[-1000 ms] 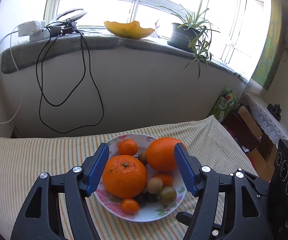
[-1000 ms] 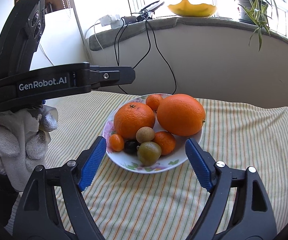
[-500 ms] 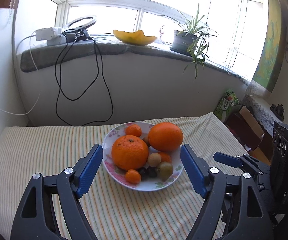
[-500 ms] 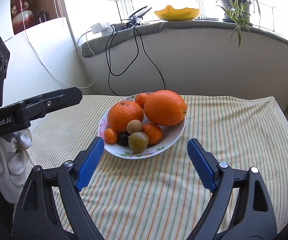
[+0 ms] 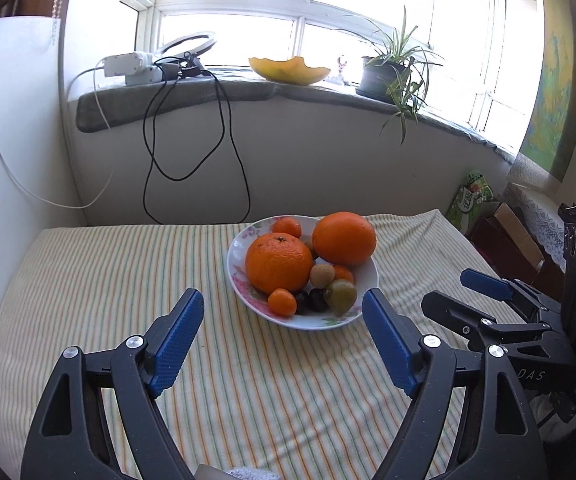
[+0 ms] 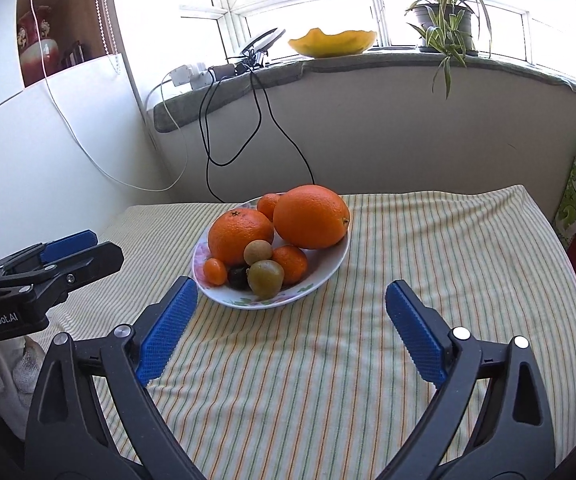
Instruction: Organize fruits
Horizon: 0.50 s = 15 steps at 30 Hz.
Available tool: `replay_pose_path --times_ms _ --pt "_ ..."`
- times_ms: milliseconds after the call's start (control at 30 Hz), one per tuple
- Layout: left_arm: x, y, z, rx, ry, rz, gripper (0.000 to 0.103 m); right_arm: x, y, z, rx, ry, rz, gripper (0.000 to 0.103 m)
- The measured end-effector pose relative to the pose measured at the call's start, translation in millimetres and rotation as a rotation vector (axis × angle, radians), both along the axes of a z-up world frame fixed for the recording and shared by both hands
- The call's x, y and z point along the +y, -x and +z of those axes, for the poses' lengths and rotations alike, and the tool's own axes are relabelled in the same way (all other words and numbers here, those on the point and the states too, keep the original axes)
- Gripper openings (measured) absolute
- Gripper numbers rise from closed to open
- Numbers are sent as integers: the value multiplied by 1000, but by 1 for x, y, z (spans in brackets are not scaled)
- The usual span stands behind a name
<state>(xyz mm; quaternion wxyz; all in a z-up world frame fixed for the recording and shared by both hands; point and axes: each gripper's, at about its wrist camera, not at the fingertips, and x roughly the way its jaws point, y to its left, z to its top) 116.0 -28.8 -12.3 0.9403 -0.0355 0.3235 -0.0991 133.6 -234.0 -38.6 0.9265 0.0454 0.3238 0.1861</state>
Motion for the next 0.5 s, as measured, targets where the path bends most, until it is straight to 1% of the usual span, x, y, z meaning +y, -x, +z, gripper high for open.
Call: replay_pose_path --times_ms 267,500 --pt "-4 12 3 -20 -23 -4 85 -2 5 2 3 -16 -3 97" --pt "-4 16 5 -26 -15 -5 85 0 7 1 7 -18 5 97"
